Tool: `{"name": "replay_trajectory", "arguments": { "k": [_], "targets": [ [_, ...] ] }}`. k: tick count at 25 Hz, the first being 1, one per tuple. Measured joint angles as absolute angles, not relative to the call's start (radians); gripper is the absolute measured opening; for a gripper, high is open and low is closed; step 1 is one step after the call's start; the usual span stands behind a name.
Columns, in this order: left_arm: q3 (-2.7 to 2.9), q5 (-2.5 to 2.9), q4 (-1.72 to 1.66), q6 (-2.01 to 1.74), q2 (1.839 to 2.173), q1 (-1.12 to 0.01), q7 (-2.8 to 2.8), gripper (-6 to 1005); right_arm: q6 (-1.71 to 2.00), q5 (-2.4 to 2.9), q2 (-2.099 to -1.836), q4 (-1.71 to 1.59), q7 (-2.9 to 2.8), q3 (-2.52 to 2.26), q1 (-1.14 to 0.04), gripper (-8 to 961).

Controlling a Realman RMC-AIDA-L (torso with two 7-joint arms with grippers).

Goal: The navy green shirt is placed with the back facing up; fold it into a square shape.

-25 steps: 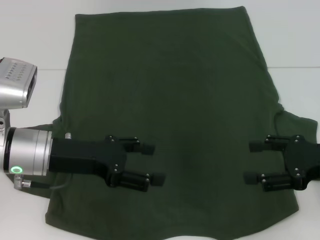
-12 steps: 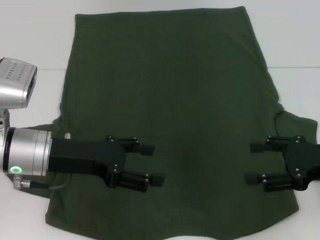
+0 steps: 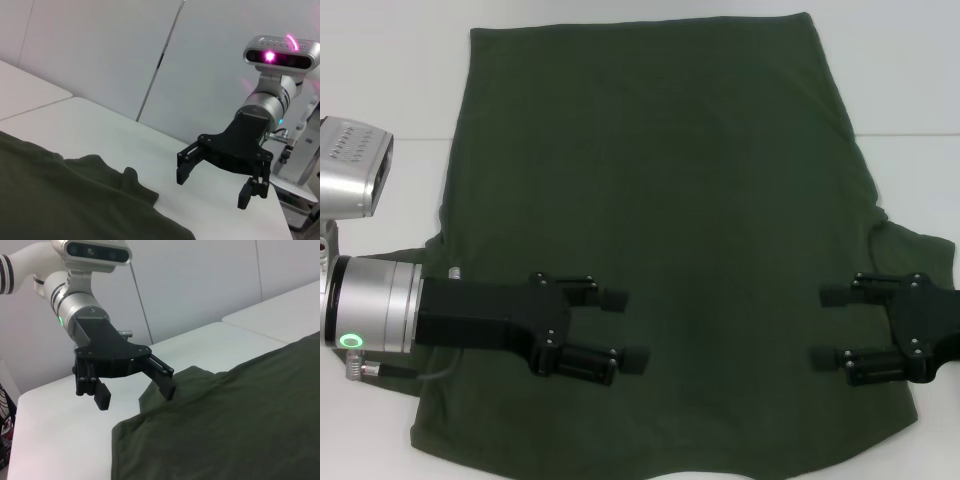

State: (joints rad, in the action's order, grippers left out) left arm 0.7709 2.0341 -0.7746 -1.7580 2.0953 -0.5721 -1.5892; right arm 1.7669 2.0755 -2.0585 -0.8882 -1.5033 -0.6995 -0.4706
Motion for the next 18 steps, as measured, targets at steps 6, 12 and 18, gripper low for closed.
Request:
{"name": "replay_trajectory", "arguments": {
  "k": [6,12,18],
  "targets": [
    [0.768,2.031,-0.775,-1.76,2.094,-0.571,-1.59,893,1.767,2.076,-2.06,-0.888,-1.504,-0.7,-0.47,914],
    [0.766,2.029,-0.775,-1.762,2.094,-0.57,-1.594,886,1.767,2.074,-2.058,-0.888,-1.508,-0.699,-0.469,914],
    [0.723,2.022,-0.775,-1.769,2.076,-0.564,-1.687,879,1.753,2.069,-2.052,-0.887,-1.574,-0.676,-0.485,914]
  ]
}}
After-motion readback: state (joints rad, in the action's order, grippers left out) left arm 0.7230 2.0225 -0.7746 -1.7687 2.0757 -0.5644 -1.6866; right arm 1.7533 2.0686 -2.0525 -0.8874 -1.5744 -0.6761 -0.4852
